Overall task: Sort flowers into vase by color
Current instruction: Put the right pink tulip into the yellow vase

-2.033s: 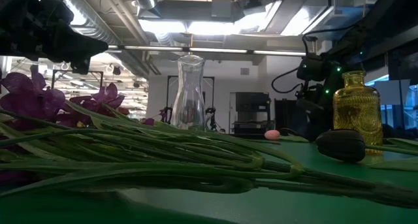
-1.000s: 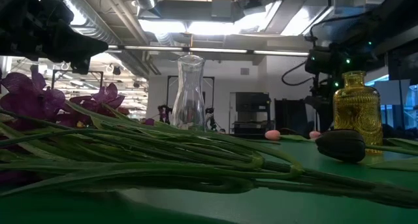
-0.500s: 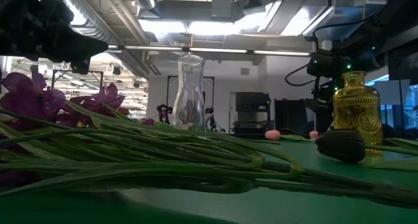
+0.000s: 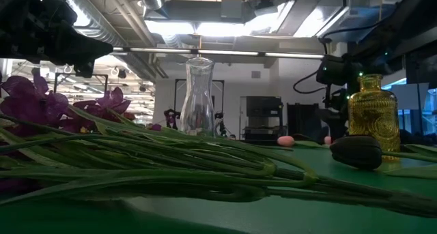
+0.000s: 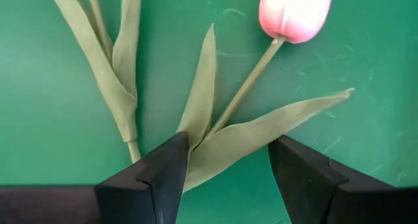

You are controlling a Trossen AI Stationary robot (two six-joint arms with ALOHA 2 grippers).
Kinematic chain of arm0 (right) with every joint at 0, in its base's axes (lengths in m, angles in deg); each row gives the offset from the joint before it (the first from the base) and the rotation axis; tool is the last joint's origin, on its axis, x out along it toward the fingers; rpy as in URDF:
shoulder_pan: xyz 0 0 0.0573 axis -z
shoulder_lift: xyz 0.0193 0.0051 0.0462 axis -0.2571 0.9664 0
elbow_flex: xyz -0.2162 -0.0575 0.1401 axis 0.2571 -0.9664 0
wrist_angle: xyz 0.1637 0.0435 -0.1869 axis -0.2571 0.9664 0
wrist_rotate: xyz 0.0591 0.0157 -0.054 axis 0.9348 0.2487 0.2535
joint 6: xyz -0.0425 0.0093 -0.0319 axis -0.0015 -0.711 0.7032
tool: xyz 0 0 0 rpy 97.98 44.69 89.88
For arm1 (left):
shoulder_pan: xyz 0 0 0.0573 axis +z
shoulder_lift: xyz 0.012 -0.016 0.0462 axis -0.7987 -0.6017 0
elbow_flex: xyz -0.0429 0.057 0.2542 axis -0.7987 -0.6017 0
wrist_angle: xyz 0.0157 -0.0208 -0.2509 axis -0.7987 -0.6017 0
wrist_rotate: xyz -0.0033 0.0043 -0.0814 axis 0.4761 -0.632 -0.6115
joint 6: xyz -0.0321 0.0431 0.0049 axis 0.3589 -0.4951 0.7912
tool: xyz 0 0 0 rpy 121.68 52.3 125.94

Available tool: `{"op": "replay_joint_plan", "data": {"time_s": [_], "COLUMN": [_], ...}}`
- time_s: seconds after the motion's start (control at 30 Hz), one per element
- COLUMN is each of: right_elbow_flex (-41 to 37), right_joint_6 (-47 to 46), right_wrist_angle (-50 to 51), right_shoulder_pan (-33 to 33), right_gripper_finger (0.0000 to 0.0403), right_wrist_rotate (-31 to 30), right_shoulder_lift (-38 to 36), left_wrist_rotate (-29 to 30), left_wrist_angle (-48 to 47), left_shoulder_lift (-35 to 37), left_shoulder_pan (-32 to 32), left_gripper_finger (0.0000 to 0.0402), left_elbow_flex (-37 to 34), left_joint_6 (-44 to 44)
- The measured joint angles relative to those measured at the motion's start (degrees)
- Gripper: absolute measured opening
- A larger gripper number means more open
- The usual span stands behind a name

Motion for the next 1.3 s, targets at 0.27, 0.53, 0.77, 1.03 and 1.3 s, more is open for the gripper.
{"op": "replay_joint_plan", "data": {"time_s": [0.27,0.53,0.77,1.03,1.3], "right_elbow_flex": [0.15,0.26,0.28,0.17,0.17], "right_joint_6": [-1.27,-1.26,-0.60,0.42,1.53], "right_wrist_angle": [-0.47,-0.75,-0.75,0.32,1.33], "right_shoulder_pan": [-0.85,-0.72,-0.68,-0.70,-0.69], "right_gripper_finger": [0.0196,0.0068,0.0017,0.0007,0.0002], "right_wrist_rotate": [-0.69,0.78,1.21,1.43,6.52], "right_shoulder_lift": [0.89,0.64,0.64,-5.18,-20.83], "left_wrist_rotate": [0.00,-0.02,-0.02,-0.01,0.00], "left_wrist_angle": [0.00,0.00,0.00,0.00,0.00], "left_shoulder_lift": [0.00,0.00,-0.02,-0.02,-0.01], "left_shoulder_pan": [-0.01,0.00,0.00,-0.01,-0.01], "left_gripper_finger": [0.0000,0.0000,0.0000,0.0000,0.0000], "left_elbow_flex": [-0.01,-0.02,-0.02,-0.02,-0.02], "left_joint_6": [0.00,0.00,0.00,0.00,0.00]}}
